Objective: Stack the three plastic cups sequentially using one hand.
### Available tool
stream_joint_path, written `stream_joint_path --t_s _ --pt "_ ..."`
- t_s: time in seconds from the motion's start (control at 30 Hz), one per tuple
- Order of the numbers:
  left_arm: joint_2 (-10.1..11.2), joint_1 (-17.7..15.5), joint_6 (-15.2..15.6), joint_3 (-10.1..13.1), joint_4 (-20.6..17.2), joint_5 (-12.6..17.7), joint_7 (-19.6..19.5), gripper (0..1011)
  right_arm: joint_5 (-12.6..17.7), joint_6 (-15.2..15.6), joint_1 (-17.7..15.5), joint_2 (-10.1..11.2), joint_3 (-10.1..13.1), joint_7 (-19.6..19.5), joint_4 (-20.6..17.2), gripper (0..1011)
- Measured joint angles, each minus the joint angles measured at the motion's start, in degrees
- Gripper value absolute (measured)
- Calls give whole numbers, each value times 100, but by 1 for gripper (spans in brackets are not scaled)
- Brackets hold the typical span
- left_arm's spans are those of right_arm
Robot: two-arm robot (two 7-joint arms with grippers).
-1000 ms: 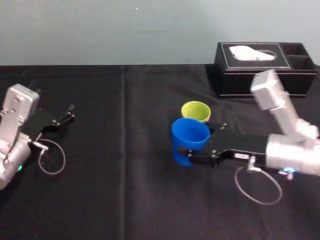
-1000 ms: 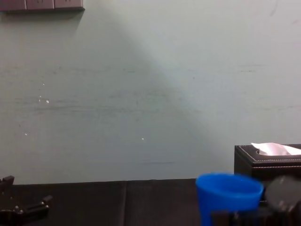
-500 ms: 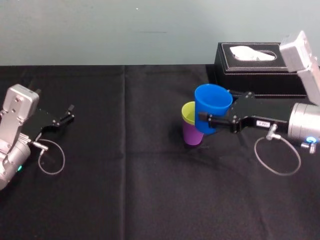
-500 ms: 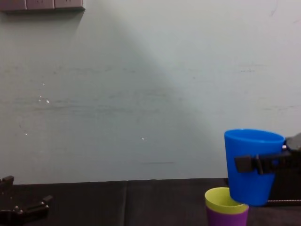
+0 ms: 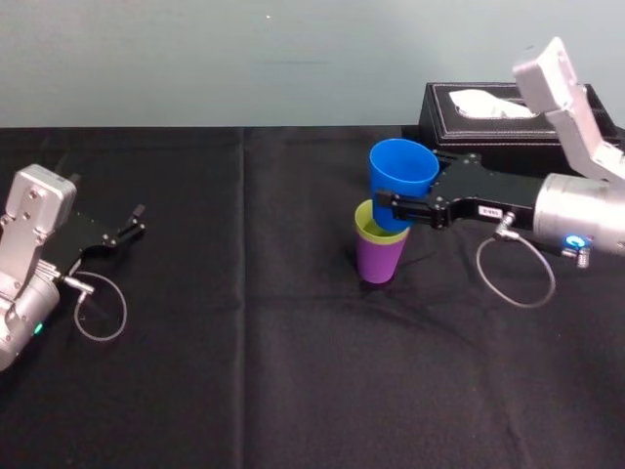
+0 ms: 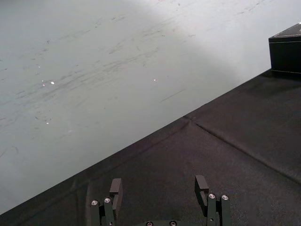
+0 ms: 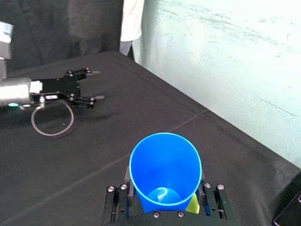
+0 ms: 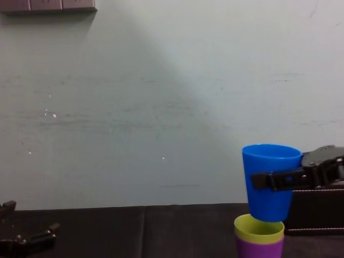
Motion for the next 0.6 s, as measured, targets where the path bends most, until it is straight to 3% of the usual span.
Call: stream_joint_path --t_s 0.23,0.6 --pt "0 0 0 0 0 0 0 1011 -219 46 299 -322 -203 7 532 722" --pt "0 0 0 0 0 0 0 1011 -361 55 447 -527 -320 123 972 722"
